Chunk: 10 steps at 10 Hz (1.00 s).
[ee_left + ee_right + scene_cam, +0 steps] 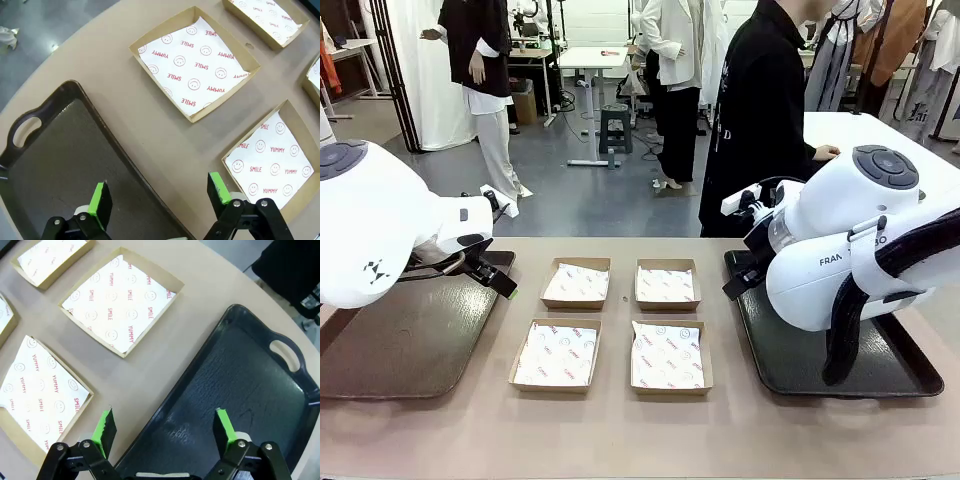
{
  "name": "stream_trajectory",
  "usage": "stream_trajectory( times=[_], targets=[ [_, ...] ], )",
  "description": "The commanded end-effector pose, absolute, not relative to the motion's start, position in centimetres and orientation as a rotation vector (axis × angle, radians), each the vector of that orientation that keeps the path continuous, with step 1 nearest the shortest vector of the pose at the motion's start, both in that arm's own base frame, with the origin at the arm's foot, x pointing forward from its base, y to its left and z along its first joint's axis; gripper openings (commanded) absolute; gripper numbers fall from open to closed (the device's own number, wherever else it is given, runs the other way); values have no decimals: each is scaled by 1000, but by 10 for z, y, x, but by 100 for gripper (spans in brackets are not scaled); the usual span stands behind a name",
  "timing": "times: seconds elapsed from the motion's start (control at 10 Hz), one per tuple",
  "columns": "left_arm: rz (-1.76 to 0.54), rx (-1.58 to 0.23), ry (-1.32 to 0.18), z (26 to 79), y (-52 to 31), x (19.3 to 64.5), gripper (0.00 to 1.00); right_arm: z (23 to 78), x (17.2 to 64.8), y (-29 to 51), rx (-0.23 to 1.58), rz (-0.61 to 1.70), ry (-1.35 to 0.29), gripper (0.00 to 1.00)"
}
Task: Individually package the donuts and arrange them on the tray.
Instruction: Pick up one Paper togo box.
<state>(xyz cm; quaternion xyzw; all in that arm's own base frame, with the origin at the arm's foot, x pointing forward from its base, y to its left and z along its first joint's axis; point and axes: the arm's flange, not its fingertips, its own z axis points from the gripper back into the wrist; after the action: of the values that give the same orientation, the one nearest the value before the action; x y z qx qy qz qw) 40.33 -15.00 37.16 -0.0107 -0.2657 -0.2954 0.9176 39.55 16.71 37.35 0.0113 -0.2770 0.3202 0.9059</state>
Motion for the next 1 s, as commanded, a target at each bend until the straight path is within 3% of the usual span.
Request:
stream_trajectory(
  times=[0.0,0.9],
  targets=[
    [-608,-22,-547,372,-150,403,100,374,395,167,23,661,-572,100],
    [-608,-22,-547,372,-150,403,100,374,395,167,23,661,-572,100]
  ],
)
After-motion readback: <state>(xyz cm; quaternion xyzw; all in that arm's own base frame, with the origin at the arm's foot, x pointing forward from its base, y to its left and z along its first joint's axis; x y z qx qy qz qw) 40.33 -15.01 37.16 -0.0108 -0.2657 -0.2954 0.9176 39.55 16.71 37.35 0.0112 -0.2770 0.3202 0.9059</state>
